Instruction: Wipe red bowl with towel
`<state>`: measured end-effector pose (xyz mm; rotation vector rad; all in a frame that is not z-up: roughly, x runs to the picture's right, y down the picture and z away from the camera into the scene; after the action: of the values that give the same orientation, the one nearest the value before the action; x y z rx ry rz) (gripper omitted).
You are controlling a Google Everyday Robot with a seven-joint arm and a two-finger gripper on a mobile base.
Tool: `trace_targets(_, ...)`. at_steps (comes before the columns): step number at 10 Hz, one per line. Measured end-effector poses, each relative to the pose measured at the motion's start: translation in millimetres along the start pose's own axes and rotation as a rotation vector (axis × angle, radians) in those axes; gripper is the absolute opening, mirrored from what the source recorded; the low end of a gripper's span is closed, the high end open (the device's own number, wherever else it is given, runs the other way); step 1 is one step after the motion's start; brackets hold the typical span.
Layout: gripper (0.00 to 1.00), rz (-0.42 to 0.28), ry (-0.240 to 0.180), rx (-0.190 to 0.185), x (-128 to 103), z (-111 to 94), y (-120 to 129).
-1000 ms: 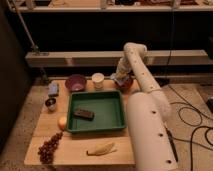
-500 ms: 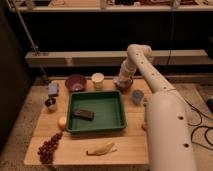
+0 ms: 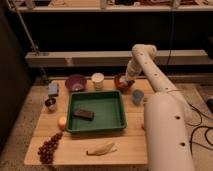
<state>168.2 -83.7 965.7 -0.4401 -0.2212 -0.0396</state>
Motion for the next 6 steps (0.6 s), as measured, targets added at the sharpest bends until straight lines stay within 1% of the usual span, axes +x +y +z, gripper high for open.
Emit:
trace_targets(1,0.00,0.001,0.001,0.007,-1.4,3.4,-8.9)
trace_targets(3,0.00,-0.006,-0.011,0.024,-15.4,9.0,-23.5)
trace_targets(6,0.00,-0.028,-0.042,0.025,-32.2,11.8,-27.8)
